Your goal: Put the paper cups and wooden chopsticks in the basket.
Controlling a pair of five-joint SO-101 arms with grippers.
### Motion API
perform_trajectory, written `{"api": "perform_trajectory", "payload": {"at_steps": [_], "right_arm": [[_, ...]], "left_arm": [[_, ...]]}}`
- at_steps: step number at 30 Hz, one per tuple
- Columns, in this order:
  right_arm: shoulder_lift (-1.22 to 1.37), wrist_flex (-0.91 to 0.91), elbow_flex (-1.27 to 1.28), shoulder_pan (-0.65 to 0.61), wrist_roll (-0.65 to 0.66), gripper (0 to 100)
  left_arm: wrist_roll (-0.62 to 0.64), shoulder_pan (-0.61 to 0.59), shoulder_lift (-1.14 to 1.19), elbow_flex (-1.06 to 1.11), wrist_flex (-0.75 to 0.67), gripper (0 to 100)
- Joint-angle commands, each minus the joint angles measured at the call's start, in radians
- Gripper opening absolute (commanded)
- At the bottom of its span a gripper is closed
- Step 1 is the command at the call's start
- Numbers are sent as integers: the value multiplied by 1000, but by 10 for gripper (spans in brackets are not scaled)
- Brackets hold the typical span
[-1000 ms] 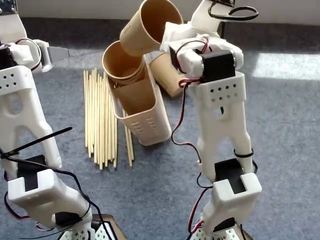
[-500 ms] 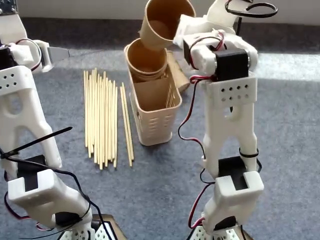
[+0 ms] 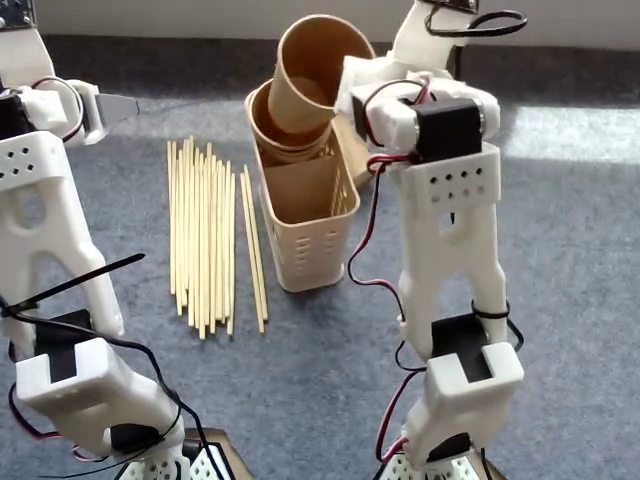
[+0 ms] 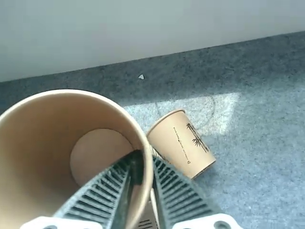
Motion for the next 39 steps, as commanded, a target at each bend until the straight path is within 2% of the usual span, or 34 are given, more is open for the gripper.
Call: {"api": "perform_trajectory", "payload": {"at_steps": [1,7,9,12,16,24,26,29,31,36,39], "right_arm": [[-39,-13,50,-33,15,9],[-39,-79,225,-31,58,33],[-41,-79,251,-31,132,98],[-50,-65,223,-31,150,235],[-48,31,21,-22,150,351],[-48,255,-576,-13,150,355],[-42,252,-650,51,149,355],[-33,249,-570,165,146,355],[4,231,-414,237,144,355],[209,-7,-53,263,144,355],[312,-101,-8,268,150,355]], "left_arm": [[0,-4,-36,-4,-9,397],[-3,-8,-36,-4,-9,397],[-3,-8,-36,8,-12,397],[-3,-7,-36,38,-17,397],[-3,-7,-36,62,-51,397],[-3,-4,-36,77,-81,397],[-3,-4,-36,77,-81,397],[-3,-8,-36,77,-78,397],[-3,-8,-36,77,-77,397],[2,7,-36,77,-74,396],[-3,2,-36,77,-75,396]]}}
